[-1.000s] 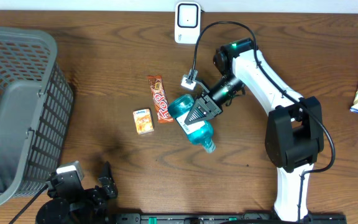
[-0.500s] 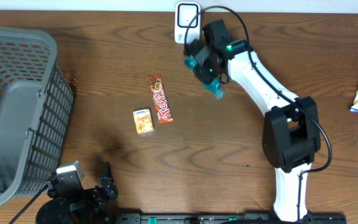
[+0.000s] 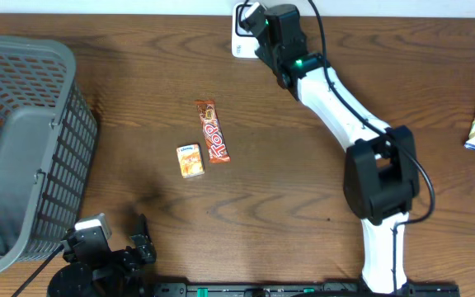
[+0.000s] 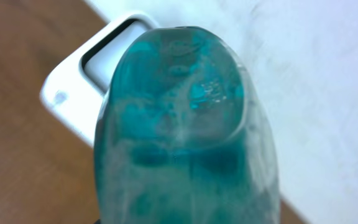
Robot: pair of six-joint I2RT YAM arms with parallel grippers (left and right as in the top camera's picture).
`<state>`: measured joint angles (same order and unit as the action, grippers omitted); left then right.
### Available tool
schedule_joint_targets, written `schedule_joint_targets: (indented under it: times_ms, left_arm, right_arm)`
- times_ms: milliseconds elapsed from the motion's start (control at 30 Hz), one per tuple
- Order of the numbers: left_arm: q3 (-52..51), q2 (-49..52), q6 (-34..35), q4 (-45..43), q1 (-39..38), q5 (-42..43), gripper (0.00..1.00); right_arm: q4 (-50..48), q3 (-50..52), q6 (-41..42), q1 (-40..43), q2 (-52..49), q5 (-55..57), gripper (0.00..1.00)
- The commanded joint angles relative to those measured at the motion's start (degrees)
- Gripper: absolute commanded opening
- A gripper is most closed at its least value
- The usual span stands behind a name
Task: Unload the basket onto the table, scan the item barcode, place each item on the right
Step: 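Lift the mouthwash bottle and hold it at the scanner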
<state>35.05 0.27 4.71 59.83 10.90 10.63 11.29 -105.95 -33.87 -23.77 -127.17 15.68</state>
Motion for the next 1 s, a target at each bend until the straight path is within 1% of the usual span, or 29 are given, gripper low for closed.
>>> schedule_joint_targets:
  times_ms: [0,133,233,333,433,567,633,800,867,967]
  left_arm:
    - [-0.1,0.0,0.3,-0.1,0.3,0.5,0.98]
    - [-0.1,0.0,0.3,-0.1,0.3,0.5,0.98]
    - [-0.1,0.0,0.3,-0.1,0.3,0.5,0.98]
    - [-0.1,0.0,0.3,-0.1,0.3,0.5,0.98]
    - [-0.1,0.0,0.3,-0.1,0.3,0.5,0.98]
    - [-0.1,0.0,0.3,-0.1,0.3,0.5,0.98]
    - [-0.1,0.0,0.3,-0.1,0.3,0.5,0.98]
    - [-0.1,0.0,0.3,-0.1,0.3,0.5,0.98]
    - [-0.1,0.0,0.3,-0.1,0.3,0.5,0.98]
    - [-0.1,0.0,0.3,-0.1,0.3,0.5,0.98]
  right_arm:
    - [-1.2,-8.2,-5.2,-0.4,-4.5,4.7,0.01]
    - [2.5,-20.8,-9.5,-1.0,-12.5,6.4,0.01]
    - [2.6,-24.5,-9.0,-1.7,-14.7,5.6,0.01]
    - [1.2,-24.9,-14.1,-2.2,-15.2,7.2,0.01]
    - [-1.4,-24.9,-15.4,-2.4,-15.2,8.0,0.01]
    - [-3.2,-24.9,-20.0,-3.9,-15.8,8.7,0.01]
    - [-3.8,-24.9,-20.9,-4.4,-16.0,9.7,0.01]
    - [-3.0,-24.9,-20.7,-4.7,-15.7,11.0,0.01]
    - [-2.7,-24.9,-19.2,-4.7,-15.0,12.5,0.01]
    - [0.5,-24.9,-16.7,-4.2,-12.8,15.0,0.01]
